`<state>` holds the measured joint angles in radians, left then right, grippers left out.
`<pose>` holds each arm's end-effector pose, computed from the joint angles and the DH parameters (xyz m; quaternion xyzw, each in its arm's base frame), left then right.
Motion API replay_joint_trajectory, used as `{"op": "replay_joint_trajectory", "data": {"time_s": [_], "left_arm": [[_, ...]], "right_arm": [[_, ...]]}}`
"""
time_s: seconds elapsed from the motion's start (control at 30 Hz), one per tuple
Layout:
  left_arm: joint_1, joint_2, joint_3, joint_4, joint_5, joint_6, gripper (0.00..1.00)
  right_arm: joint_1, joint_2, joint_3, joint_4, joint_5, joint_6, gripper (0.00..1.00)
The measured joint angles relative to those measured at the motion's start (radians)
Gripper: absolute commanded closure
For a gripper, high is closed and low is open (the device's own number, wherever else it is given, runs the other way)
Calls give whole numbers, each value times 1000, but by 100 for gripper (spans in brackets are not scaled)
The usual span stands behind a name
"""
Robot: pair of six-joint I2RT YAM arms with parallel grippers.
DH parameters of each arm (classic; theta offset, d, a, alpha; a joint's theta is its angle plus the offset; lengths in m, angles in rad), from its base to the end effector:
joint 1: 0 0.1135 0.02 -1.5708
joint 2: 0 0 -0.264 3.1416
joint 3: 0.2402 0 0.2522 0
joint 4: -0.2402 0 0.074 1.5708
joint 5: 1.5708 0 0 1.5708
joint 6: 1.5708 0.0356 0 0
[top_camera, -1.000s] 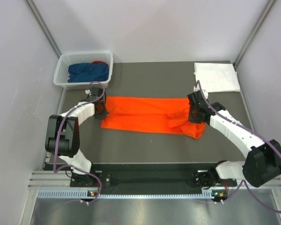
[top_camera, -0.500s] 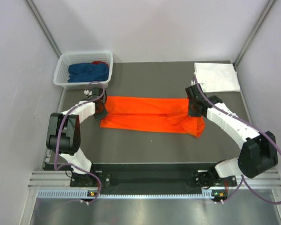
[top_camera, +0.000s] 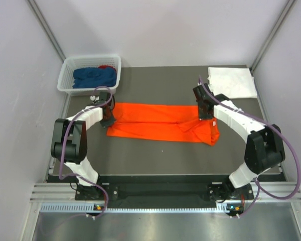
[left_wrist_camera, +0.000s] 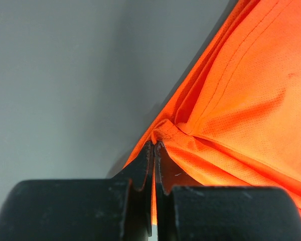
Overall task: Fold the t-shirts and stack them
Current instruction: Fold the tshirt
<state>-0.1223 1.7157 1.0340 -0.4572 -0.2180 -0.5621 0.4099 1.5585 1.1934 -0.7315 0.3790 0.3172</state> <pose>0.3301 -0.0328 0.1682 -0.2345 0.9425 0.0286 0.2363 0.2950 0.1138 0.2508 0.0000 0.9556 -0.0891 0.2807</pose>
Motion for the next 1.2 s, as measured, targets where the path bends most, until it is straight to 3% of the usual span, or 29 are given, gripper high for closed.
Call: {"op": "replay_joint_trajectory", "data": {"time_s": [0.2,0.3,0.37,0.5,0.53,0.63,0.93,1.2], "left_arm": [[-2,17,19,-17,-10,-12,100],[-3,17,19,-18,-14,-15,87],[-3,17,19,-18,-16,-16,73],[-3,17,19,-28,-23,-11,56],[-1,17,20,-33,-24,-10,55],[0,15,29,-47,-24,-11,55],[-1,-117,58,-82,6,16,54],[-52,-250,5,1,232,37,54]], "right_arm": [[-12,73,21,6,-10,-3,94],[-38,106,21,12,-24,-3,90],[-65,125,21,19,-42,3,84],[-109,153,40,25,-68,23,72],[-115,152,40,33,-71,34,65],[-117,139,39,36,-76,64,59],[-112,-2,-77,109,-243,363,58],[-32,37,-225,243,-416,681,57]]}}
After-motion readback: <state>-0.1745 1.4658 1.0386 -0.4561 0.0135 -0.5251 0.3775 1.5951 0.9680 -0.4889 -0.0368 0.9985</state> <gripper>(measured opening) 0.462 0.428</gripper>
